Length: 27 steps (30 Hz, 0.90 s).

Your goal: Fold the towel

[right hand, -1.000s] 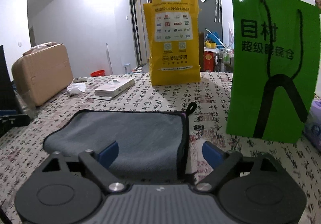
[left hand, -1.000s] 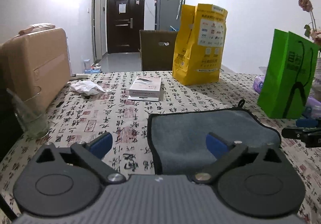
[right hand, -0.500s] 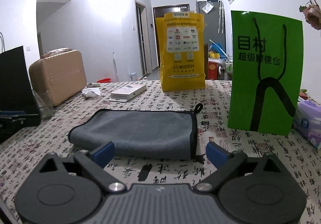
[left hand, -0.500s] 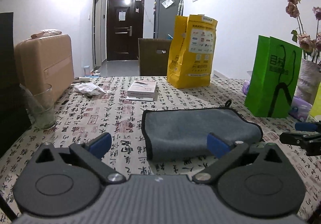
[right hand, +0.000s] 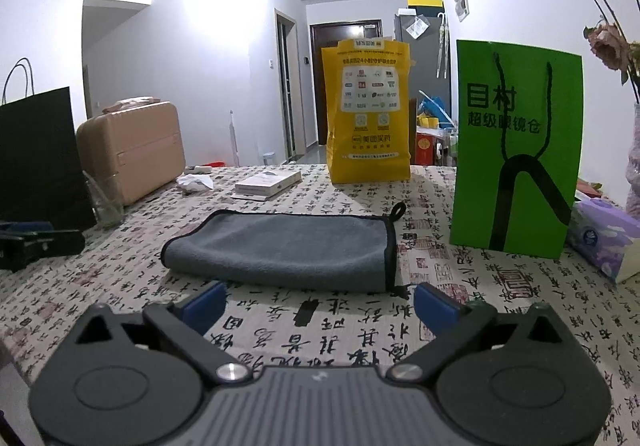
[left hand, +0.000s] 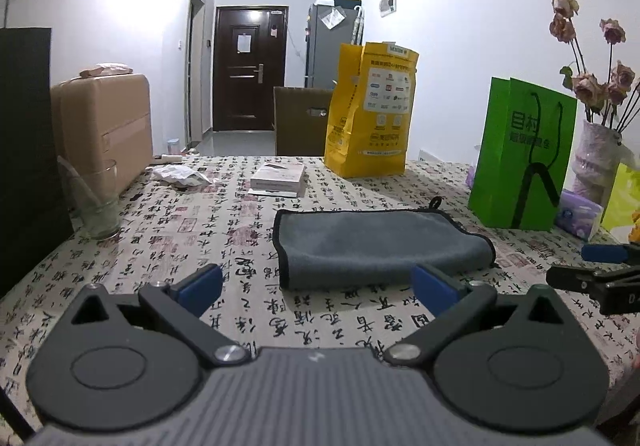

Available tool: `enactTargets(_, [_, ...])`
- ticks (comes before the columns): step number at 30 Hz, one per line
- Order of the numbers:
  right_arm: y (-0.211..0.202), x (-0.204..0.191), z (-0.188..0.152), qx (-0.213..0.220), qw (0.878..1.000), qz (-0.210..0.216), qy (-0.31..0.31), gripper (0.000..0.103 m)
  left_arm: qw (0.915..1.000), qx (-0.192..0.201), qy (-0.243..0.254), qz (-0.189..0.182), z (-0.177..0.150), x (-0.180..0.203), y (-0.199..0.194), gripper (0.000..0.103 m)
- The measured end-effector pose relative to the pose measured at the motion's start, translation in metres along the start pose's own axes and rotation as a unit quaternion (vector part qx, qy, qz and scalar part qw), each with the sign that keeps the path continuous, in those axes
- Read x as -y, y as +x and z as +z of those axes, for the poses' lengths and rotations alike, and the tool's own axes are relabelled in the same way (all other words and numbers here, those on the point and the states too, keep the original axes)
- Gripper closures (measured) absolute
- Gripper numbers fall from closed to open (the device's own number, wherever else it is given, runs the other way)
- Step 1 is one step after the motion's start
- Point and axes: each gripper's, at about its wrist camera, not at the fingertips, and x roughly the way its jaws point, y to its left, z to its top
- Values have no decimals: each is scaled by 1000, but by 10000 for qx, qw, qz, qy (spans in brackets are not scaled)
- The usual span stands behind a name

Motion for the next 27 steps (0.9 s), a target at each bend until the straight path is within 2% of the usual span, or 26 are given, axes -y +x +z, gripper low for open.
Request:
enactTargets(18, [-51,-27,-35,38,9999,126,8,0,9998,189,-46,-50,-37,9,-62,0])
enactTargets(27, [-85,-42,-55,85,9997,205,46,0,9999,63,114,80,-68,22,-92,0])
